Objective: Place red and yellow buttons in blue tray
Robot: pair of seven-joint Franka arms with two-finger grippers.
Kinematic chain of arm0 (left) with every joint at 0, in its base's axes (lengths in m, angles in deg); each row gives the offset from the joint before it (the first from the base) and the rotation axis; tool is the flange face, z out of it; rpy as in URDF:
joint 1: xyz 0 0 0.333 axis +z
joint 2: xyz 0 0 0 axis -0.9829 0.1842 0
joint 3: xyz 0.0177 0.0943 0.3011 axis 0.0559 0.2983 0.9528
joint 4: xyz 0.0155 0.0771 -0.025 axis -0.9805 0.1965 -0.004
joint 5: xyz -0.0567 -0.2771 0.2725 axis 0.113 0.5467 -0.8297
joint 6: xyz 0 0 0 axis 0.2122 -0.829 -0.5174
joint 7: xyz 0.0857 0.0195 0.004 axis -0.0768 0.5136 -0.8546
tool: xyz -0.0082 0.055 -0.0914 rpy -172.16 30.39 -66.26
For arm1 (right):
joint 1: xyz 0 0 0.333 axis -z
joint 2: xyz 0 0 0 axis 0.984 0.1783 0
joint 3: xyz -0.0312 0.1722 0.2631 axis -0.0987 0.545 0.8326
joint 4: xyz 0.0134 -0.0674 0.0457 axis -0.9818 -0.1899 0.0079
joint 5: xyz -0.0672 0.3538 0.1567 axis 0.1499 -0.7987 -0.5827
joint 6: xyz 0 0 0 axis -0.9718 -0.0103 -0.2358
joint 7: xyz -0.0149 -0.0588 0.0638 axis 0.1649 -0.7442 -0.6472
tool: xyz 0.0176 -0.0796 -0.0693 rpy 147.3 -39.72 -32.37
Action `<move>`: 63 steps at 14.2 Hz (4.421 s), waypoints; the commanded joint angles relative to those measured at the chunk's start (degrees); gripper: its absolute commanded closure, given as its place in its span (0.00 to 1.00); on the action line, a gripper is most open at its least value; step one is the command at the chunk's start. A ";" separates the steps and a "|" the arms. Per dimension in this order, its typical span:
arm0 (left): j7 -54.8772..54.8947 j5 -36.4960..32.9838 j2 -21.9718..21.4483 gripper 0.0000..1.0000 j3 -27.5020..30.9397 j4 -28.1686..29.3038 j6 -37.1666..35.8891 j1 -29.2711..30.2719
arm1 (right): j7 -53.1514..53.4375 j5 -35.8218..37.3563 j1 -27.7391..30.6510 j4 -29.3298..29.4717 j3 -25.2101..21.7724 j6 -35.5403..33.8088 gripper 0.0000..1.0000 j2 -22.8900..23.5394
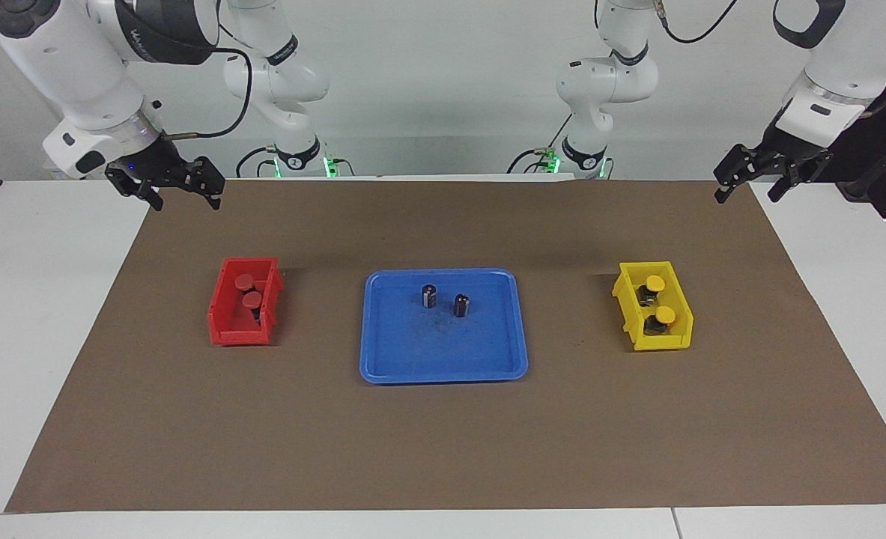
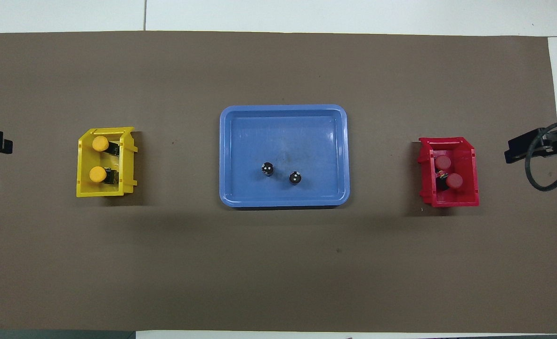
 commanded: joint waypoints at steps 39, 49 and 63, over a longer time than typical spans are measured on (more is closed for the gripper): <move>-4.60 -0.92 2.92 0.32 -0.91 37.08 39.91 -3.65 | -21.44 -0.25 1.10 -38.86 0.22 41.38 0.75 -0.67; -5.21 -0.75 3.71 0.96 -0.82 33.74 38.51 -3.65 | -16.98 -0.60 -0.12 -15.77 0.48 16.36 0.91 5.39; -19.10 -0.13 4.15 0.98 -1.17 12.82 18.73 -9.36 | 35.32 -5.70 -28.61 20.90 0.48 23.08 0.98 35.53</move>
